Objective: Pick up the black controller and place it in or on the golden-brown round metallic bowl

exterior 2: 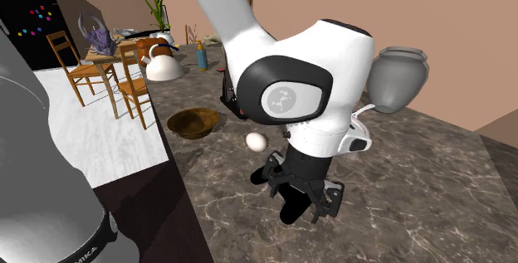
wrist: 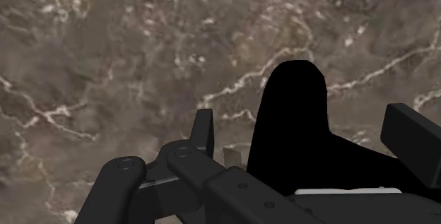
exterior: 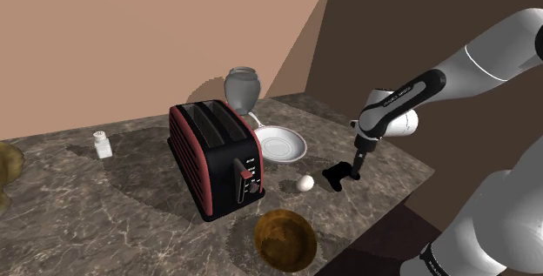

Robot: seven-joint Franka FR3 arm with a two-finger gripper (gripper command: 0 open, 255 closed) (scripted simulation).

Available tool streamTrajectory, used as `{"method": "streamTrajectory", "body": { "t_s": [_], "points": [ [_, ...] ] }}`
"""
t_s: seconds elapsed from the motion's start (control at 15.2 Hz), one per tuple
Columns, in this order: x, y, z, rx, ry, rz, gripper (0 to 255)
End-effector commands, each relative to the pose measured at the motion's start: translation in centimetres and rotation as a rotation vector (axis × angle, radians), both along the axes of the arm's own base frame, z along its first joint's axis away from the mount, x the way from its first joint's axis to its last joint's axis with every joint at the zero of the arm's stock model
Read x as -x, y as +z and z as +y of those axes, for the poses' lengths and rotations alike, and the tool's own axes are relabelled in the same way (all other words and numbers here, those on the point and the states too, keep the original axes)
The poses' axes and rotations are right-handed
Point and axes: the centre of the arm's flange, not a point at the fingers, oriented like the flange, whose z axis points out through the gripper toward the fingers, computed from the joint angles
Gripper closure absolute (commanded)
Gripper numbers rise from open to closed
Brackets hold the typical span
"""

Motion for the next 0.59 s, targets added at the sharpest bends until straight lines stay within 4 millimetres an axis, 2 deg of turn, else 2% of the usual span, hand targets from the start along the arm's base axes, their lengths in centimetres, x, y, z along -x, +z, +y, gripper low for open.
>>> {"method": "streamTrajectory", "body": {
  "t_s": [0.0, 0.46, 0.53],
  "points": [
    [0.18, -0.83, 0.03, 0.000, 0.000, -0.001, 0],
    [0.18, -0.82, 0.03, 0.000, 0.000, -0.001, 0],
    [0.18, -0.82, 0.03, 0.000, 0.000, -0.001, 255]
  ]
}}
